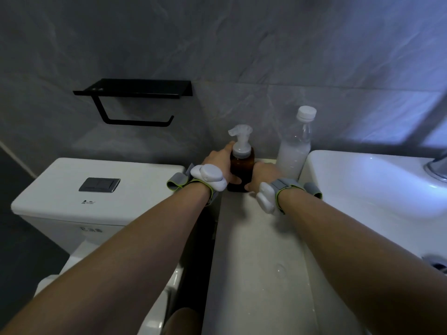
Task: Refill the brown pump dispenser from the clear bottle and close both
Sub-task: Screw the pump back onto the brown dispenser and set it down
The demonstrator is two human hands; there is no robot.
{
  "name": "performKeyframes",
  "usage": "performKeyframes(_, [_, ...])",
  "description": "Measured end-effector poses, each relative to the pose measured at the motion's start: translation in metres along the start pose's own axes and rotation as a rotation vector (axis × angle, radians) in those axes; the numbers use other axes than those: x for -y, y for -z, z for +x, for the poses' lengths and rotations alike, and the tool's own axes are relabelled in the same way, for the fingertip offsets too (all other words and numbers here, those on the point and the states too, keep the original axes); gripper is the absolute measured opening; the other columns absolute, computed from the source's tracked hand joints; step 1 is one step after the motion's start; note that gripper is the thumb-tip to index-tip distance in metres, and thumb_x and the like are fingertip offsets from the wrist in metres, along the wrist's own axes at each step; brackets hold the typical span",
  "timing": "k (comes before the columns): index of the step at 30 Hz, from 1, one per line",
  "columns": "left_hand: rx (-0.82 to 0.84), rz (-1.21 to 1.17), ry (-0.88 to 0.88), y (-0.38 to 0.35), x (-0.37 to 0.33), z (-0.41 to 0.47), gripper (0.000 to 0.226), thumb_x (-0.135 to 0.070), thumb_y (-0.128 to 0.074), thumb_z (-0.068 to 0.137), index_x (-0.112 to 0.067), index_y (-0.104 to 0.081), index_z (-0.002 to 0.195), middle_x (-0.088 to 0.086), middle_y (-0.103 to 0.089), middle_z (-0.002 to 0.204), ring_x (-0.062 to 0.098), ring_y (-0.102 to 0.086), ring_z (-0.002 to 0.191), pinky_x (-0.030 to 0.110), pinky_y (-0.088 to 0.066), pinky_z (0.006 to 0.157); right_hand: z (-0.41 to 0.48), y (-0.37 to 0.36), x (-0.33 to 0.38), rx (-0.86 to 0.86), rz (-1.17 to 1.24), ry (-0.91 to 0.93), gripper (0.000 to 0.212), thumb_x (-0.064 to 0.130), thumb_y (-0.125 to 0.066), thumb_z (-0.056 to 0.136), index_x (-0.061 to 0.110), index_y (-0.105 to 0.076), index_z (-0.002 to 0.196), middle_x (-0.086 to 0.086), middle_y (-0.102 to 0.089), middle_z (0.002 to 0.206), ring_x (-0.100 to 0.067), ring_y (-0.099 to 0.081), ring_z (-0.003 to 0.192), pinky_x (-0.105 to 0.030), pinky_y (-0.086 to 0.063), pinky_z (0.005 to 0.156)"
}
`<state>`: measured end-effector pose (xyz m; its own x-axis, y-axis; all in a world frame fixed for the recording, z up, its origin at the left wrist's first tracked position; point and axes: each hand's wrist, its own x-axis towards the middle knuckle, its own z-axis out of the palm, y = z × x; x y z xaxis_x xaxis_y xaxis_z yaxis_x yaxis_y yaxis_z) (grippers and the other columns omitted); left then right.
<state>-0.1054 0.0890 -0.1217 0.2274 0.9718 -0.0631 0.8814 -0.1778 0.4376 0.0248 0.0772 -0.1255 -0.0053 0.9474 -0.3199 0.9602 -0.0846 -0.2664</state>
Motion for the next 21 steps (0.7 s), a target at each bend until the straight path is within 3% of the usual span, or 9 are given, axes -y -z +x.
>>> performKeyframes(4, [0.017,0.05,0.127,0.015,-0.009,-0.017,0.127,-0.035,-0.085,0.064,-0.016,0.003,0.153,0.018,-0.054,0.135,0.038,-0.056,0.12,0.044,-0.049,0.095,-0.024,0.022,0.006,-0.069,-0.074,0.046,0.023,0.022,-0.066,0.084,0.005,-0.062,0.098,-0.011,-0.059,0.093,-0.031,-0.062,0.095,-0.029,-0.042,0.07])
performKeyframes(7, [-0.099,0.083,0.148,0.042,-0.022,-0.035,0.112,-0.039,-0.08,0.068,-0.017,-0.009,0.152,0.016,-0.052,0.136,0.037,-0.055,0.12,0.042,-0.049,0.091,-0.05,0.052,0.01,-0.225,-0.146,0.095,0.017,0.02,-0.059,0.084,0.009,-0.057,0.072,-0.008,-0.058,0.08,-0.029,-0.06,0.081,-0.032,-0.043,0.069])
performKeyframes(10, [-0.265,0.063,0.036,0.066,-0.044,-0.048,0.075,-0.044,-0.069,0.074,-0.019,-0.038,0.138,0.011,-0.055,0.129,0.036,-0.059,0.112,0.037,-0.048,0.081,-0.077,0.084,0.009,-0.355,-0.134,0.132,0.014,0.013,-0.054,0.087,0.006,-0.065,0.084,-0.013,-0.065,0.091,-0.032,-0.064,0.09,-0.033,-0.053,0.078])
performKeyframes(12, [-0.29,0.047,-0.027,0.074,-0.062,-0.051,0.061,-0.036,-0.065,0.079,-0.017,-0.045,0.133,0.01,-0.054,0.129,0.033,-0.057,0.114,0.036,-0.047,0.084,-0.089,0.1,0.003,-0.434,-0.05,0.111,0.021,0.01,-0.051,0.088,0.004,-0.068,0.101,-0.018,-0.064,0.107,-0.036,-0.061,0.099,-0.039,-0.054,0.087])
performKeyframes(17, [-0.273,-0.05,-0.18,0.076,-0.105,-0.047,0.047,-0.022,-0.061,0.087,-0.014,-0.054,0.132,0.009,-0.061,0.127,0.027,-0.057,0.118,0.029,-0.044,0.095,-0.093,0.115,-0.017,-0.599,-0.034,0.102,0.033,0.017,-0.055,0.09,0.013,-0.057,0.122,-0.014,-0.05,0.127,-0.035,-0.054,0.112,-0.042,-0.048,0.09])
performKeyframes(21, [-0.22,-0.108,-0.183,0.063,-0.123,-0.031,0.042,-0.016,-0.059,0.09,-0.009,-0.056,0.132,0.011,-0.064,0.125,0.028,-0.06,0.115,0.032,-0.047,0.098,-0.072,0.109,-0.035,-0.607,-0.033,0.075,0.047,0.025,-0.059,0.09,0.015,-0.044,0.133,-0.015,-0.04,0.134,-0.037,-0.049,0.117,-0.044,-0.045,0.093])
